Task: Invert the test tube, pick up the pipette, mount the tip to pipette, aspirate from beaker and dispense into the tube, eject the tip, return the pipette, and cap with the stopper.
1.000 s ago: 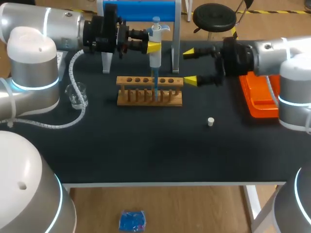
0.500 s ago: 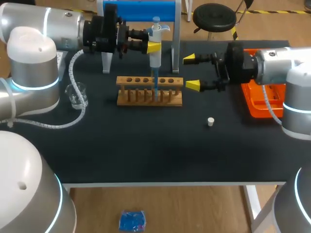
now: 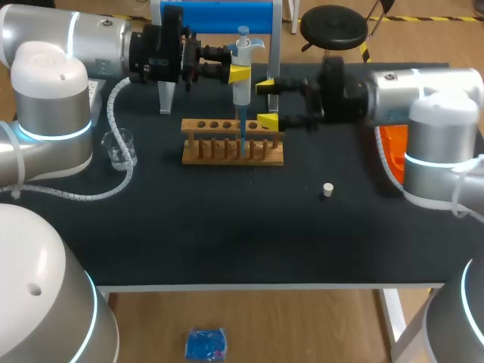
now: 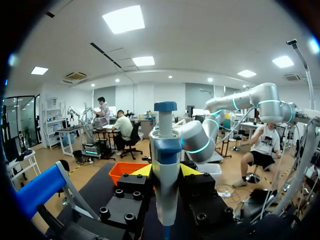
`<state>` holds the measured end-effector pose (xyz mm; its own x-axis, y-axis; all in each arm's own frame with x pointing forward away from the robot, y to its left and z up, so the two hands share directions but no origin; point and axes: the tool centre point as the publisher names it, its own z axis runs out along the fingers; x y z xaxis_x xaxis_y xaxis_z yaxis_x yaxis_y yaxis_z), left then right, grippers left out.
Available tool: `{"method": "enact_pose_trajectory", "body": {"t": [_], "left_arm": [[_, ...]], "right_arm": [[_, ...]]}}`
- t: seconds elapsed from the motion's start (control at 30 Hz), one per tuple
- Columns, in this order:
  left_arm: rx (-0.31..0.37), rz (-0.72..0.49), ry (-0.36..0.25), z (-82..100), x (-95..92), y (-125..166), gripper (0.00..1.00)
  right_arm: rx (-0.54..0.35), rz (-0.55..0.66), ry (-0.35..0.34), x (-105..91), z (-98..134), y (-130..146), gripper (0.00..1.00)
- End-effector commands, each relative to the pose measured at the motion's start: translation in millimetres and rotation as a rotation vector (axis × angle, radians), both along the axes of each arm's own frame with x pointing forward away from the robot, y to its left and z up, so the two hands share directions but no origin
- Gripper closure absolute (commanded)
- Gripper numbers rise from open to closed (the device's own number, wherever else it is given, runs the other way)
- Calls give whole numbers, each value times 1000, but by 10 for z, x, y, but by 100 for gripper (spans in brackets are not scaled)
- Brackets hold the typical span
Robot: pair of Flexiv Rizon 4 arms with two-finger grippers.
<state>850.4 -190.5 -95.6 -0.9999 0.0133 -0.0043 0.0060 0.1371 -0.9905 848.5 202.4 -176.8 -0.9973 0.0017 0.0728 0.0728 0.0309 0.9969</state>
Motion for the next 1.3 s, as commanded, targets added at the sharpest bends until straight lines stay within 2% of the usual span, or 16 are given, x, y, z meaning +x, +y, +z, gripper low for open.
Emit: {"method": "enact_pose_trajectory", "body": {"t": [0.03,0.6,1.3], "left_arm": [[0,3,0,5,-6,-6,100],[0,3,0,5,-6,-6,100],[0,3,0,5,-6,-6,100]], "right_arm": [[-1,-22,-1,-19,83,81,0],[19,-66,-26,-6,314,303,0],[35,-101,-48,99,445,444,0]]}}
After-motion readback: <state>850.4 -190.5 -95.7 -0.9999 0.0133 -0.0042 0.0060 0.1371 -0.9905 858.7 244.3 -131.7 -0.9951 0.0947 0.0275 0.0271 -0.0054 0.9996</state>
